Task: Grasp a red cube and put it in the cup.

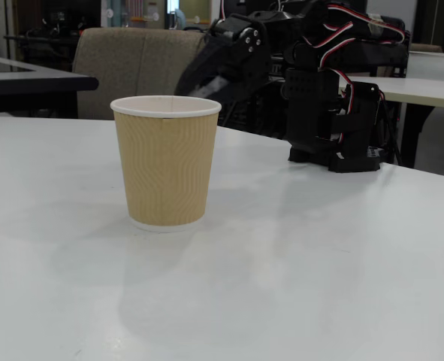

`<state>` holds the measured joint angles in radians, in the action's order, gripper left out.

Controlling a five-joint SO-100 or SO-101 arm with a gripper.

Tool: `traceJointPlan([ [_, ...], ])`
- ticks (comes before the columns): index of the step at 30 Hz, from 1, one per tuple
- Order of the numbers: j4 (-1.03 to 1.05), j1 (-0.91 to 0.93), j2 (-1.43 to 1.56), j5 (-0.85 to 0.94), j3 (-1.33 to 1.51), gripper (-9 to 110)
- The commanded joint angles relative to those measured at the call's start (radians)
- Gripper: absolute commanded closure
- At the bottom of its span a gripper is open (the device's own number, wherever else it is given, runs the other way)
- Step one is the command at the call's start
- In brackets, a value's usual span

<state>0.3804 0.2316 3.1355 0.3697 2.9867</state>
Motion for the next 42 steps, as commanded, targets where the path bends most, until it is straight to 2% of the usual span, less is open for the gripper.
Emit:
traceJointPlan([
  [1, 0.023, -0.038, 0.035, -0.055, -0.006, 101],
  [17, 0.066, -0.227, 0.110, -0.067, 0.138, 101],
  [33, 0.262, -0.259, 0.110, -0.048, 0.160, 101],
  [42, 0.281, -0.262, 0.112, -0.046, 0.160, 101],
])
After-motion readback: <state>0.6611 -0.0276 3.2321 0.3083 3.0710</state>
